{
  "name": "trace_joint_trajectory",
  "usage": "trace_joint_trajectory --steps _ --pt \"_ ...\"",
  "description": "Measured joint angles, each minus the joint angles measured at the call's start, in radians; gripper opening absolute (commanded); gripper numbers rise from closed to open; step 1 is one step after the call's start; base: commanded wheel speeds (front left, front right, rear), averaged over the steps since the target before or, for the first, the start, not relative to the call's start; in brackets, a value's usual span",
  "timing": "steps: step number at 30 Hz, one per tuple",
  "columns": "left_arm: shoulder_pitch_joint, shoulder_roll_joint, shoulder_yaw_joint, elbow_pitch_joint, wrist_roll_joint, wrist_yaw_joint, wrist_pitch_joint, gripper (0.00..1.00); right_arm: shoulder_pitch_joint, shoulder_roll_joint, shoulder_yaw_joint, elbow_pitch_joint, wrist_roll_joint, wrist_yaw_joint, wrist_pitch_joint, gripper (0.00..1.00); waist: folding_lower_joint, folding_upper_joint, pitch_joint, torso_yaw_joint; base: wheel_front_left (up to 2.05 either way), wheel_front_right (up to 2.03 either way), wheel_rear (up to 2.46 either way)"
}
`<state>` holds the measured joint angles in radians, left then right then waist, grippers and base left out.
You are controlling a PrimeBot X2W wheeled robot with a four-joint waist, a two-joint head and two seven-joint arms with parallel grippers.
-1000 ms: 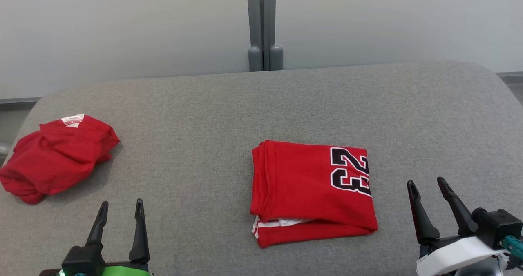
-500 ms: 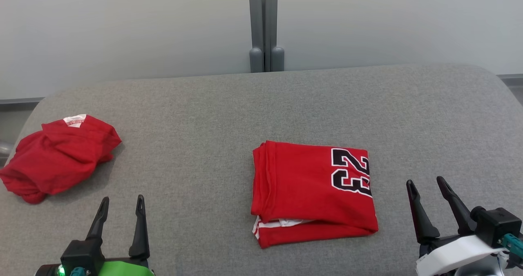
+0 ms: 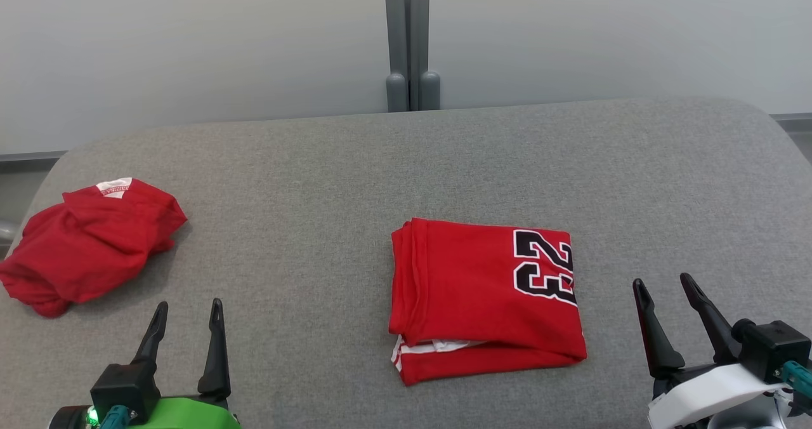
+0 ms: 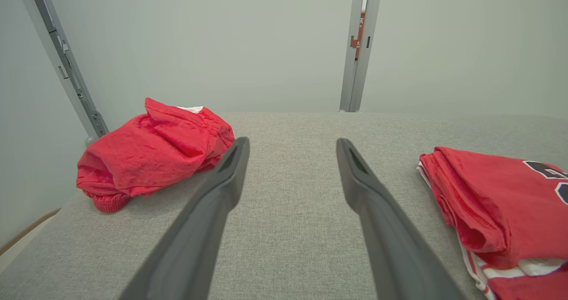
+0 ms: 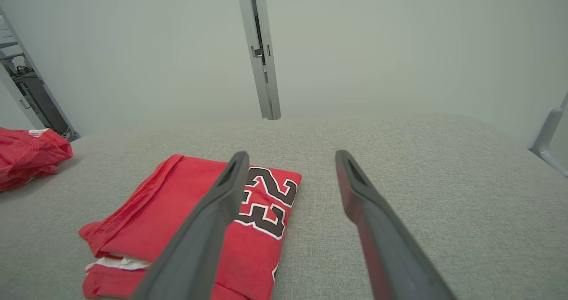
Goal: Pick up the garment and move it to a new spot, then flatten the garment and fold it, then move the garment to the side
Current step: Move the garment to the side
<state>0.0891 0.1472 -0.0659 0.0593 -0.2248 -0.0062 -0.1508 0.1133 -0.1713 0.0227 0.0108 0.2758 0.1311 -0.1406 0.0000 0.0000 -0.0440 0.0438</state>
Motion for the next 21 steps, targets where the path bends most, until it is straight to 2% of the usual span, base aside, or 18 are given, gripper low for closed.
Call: trace_joint_trajectory --steps 21 --pt "0.003 0.016 -0.009 -0.027 -0.008 0.020 0.026 1.00 0.004 0.005 -0.015 -0.014 -0.014 0.000 0.017 1.00 0.0000 0.0000 0.002 -0.008 0.00 0.00 0.00"
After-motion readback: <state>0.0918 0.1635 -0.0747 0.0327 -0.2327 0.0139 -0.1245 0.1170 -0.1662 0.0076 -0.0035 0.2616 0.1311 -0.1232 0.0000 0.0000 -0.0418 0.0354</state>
